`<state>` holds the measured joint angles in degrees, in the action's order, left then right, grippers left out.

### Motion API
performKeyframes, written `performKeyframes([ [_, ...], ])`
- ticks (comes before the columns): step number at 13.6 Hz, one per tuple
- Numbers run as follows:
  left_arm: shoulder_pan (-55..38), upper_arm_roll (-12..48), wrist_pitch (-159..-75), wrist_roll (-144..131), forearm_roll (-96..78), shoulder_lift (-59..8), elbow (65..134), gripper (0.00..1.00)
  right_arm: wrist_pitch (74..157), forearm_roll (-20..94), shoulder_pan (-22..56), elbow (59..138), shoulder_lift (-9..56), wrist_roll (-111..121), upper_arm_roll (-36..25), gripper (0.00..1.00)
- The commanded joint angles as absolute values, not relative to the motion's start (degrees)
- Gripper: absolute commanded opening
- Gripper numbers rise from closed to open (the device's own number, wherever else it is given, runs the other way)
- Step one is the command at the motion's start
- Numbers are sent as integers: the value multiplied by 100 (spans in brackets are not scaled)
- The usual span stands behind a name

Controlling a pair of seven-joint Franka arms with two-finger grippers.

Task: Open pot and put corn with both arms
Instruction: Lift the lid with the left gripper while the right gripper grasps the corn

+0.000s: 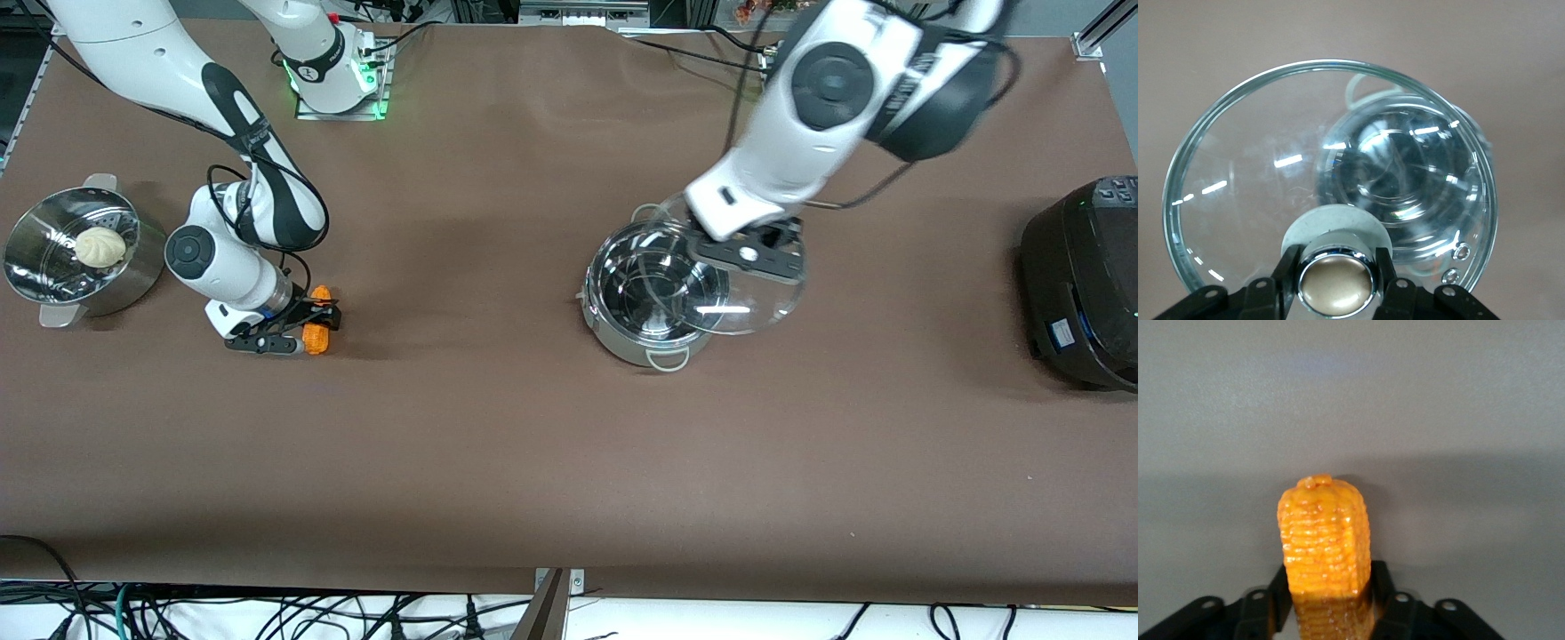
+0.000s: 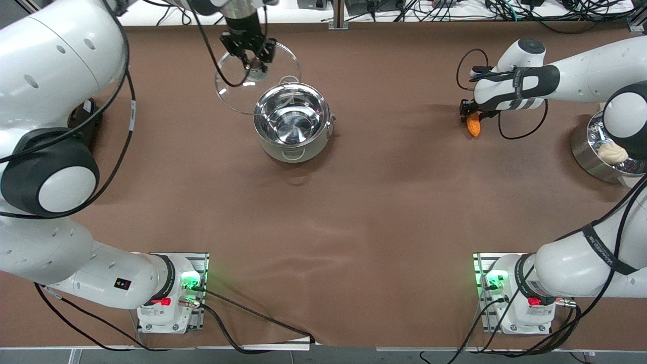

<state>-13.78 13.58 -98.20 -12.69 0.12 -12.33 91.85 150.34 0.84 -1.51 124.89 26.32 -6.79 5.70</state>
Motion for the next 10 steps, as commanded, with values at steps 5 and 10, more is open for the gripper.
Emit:
performKeyframes([
  [5, 104, 1389, -9632, 272, 132, -1195, 9324, 20, 14425, 123, -158, 12085, 2611, -677, 685, 0],
  [10, 746, 1415, -10211, 746, 431, -1178, 10018, 19, 12423, 132, -158, 10963, 2303, -1202, 1352, 0],
])
